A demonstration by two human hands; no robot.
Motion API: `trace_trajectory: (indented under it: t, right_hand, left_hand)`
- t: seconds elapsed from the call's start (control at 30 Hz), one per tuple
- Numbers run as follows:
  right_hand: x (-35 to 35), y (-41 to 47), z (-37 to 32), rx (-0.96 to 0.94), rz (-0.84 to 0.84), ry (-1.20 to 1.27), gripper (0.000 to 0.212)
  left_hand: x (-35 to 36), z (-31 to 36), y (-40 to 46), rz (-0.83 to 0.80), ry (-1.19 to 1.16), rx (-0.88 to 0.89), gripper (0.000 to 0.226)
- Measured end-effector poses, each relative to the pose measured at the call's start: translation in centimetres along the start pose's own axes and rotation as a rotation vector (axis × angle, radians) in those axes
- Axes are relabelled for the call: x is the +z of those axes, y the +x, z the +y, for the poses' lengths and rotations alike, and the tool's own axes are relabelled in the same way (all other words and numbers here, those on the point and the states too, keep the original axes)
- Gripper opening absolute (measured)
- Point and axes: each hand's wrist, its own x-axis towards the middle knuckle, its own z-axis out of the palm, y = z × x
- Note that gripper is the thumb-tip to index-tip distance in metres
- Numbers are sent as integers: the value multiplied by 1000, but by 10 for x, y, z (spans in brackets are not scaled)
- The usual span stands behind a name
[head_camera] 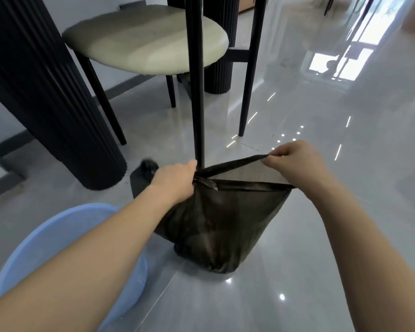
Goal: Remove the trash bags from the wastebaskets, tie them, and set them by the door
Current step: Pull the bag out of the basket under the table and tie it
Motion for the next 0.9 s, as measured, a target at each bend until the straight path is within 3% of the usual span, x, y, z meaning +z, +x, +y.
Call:
trace_trajectory:
  t: [0.07,0.17,0.23,0.3,0.37,0.43,0.5,0.53,0.7,0.8,0.9]
  right_hand:
    - [-9,-5,1,138,-157,-92,30]
    - [-16,-15,-1,308,-398,-269,55]
    - [-6,-19,-2,224,-403,-435,74]
    - [15,-21,-6,-13,-351,-540,119]
    - [42,-22,-9,-142,-426,-590,131]
    - [61,-18,-4,-84,-516,-635,105]
    - [66,-17,7,-38,-551,-716,50]
    - [68,-16,13,-28,-559,-756,36]
    - [80,-12,35,26,-712,-884,35]
    - [84,-14,43,95,-805,-893,35]
    - [84,-18,59,217,-899,-861,47]
  left_hand:
    - [-7,2,4,24,21,-20,20]
    - [-15,8,5,-43,29,4,10]
    - [-18,15,1,-53,1,70,10]
    - [-19,23,-8,-41,-53,129,13]
    - [-20,29,-18,-50,-119,170,14]
    - [-21,30,-29,-70,-130,190,14]
    - [-24,27,-42,-124,-75,179,19]
    - [-26,25,-47,-185,-31,150,24]
    - [-16,14,-62,-825,94,-169,68]
    - [11,16,-65,-1131,26,-311,60]
    - [52,29,-75,-1245,-5,-331,52]
